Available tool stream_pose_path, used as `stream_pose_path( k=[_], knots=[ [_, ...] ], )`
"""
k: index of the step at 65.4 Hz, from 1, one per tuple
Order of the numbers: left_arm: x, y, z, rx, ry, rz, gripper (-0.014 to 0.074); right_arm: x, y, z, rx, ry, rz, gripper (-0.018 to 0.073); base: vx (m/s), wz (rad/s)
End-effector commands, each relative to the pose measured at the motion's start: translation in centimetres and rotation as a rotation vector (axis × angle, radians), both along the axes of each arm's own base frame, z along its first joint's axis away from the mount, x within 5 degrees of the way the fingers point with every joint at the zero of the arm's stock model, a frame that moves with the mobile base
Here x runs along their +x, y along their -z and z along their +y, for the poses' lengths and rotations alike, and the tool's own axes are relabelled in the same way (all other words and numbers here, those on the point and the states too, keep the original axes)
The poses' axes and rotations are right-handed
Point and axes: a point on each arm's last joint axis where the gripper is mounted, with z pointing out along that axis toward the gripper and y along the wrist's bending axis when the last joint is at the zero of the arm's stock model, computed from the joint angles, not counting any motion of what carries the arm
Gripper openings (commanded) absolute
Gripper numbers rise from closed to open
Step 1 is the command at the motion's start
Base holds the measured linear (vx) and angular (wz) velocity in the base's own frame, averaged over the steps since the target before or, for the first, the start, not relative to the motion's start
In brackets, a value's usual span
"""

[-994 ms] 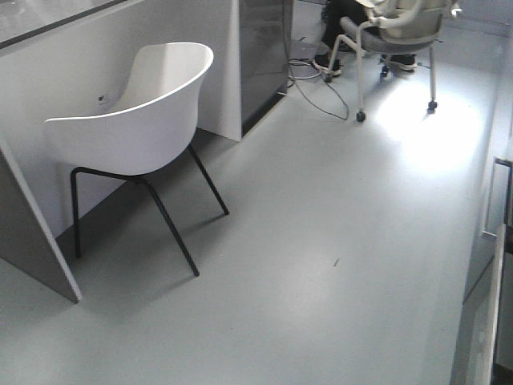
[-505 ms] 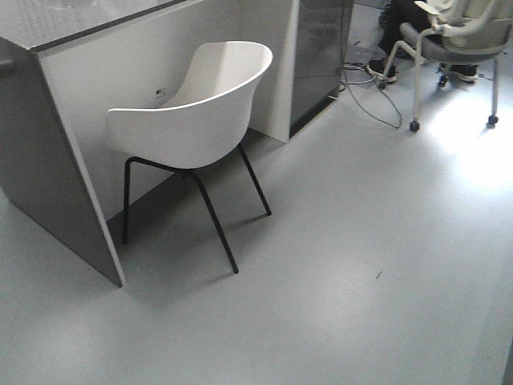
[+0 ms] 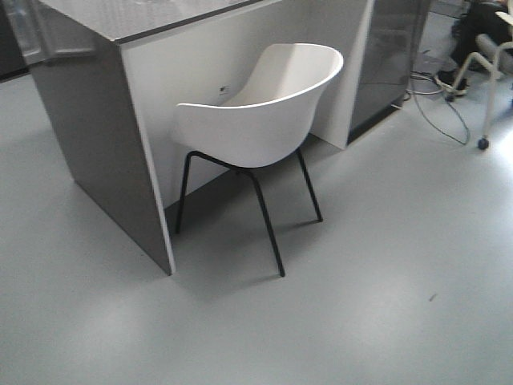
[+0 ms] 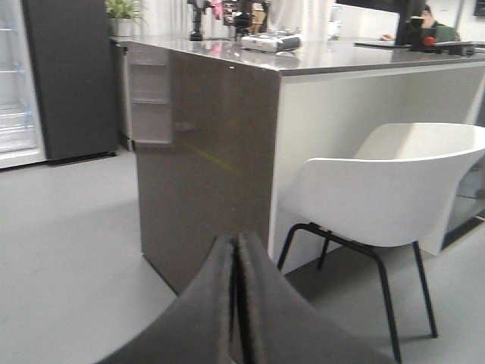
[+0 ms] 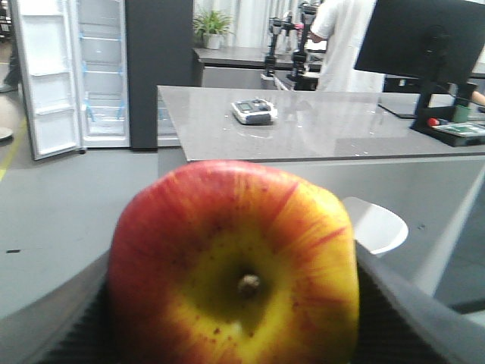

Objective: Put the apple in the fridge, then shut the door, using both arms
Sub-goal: 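Drive the base away from the counter holding the apple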

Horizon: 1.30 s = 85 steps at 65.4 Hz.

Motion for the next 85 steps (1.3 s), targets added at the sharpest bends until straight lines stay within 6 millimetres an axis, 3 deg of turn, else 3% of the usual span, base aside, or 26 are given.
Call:
stream_pose_path(
  k=[1, 85],
  knots=[
    [-0.19, -1.3, -0.08, 0.0, 0.006, -0.104, -0.0006, -0.08, -1.14, -0.06, 0.042, 0.012, -0.084, 0.0223, 0.03, 0.33],
    [-0.19, -1.3, -0.08, 0.0, 0.006, -0.104, -0.0006, -0.08, -1.14, -0.06, 0.042, 0.012, -0.084, 0.0223, 0.06, 0.32]
  ],
)
